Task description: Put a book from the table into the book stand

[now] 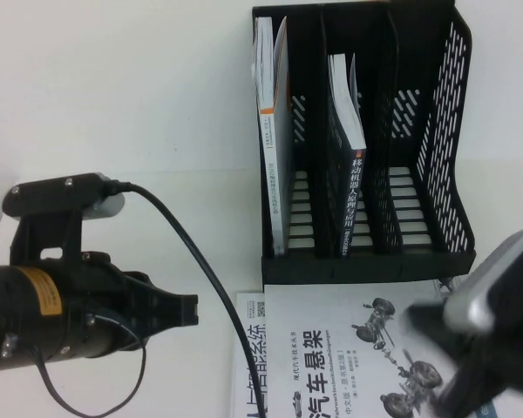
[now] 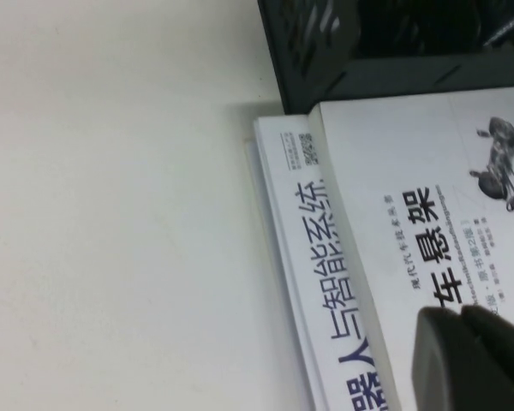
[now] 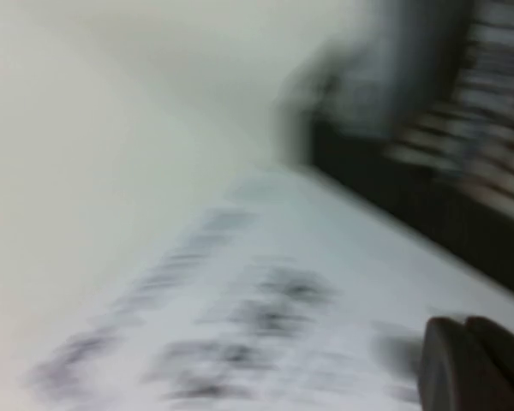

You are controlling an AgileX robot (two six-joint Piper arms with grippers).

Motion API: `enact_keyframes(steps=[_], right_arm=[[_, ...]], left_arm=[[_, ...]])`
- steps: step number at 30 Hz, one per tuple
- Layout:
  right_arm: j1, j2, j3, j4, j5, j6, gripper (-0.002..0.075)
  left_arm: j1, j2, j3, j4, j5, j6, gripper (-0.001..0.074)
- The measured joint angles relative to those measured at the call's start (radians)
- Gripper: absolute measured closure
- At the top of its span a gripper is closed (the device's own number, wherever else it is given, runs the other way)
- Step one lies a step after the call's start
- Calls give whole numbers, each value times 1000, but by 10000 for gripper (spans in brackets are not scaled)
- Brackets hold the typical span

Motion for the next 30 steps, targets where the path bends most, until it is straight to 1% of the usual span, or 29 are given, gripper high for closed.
enact_keyframes(steps=[1, 3, 4, 5, 8, 9, 11, 14, 17, 20, 23, 26, 28, 30], right_arm=[[0, 0, 2, -7, 85, -26, 728], [0, 0, 4, -87, 266, 1, 728], [0, 0, 0, -180, 368, 72, 728], [0, 2, -13, -305, 464, 188, 728], [0, 16, -69, -813, 721, 668, 728], [2, 21, -88, -957, 774, 804, 728], [2, 24, -118, -1305, 874, 1154, 728], [2, 24, -138, -1707, 933, 1595, 728], [2, 17, -142, -2028, 950, 2008, 728], [2, -13, -142, -2240, 950, 2312, 728], [2, -92, -125, -2424, 937, 2518, 728], [2, -229, -76, -2559, 925, 2612, 728], [2, -332, -38, -2589, 906, 2635, 728], [2, -444, 8, -2587, 878, 2643, 728]], left_arm=[[0, 2, 2, -8, 0, 5, 737], [0, 2, 1, -14, 0, 7, 737], [0, 2, 2, -14, 0, 7, 737], [0, 2, 2, -14, 0, 7, 737], [0, 2, 2, -21, 2, 7, 737], [0, 2, 2, -23, 2, 7, 737], [0, 2, 2, -23, 2, 7, 737], [0, 2, 2, -23, 2, 7, 737], [0, 2, 2, -11, 2, 7, 737], [0, -1, 6, 17, -32, 7, 737], [0, -26, 42, 66, -155, -33, 737], [0, -69, 103, 148, -302, -131, 737], [0, -95, 146, 205, -369, -169, 737], [0, -110, 180, 256, -392, -185, 737]])
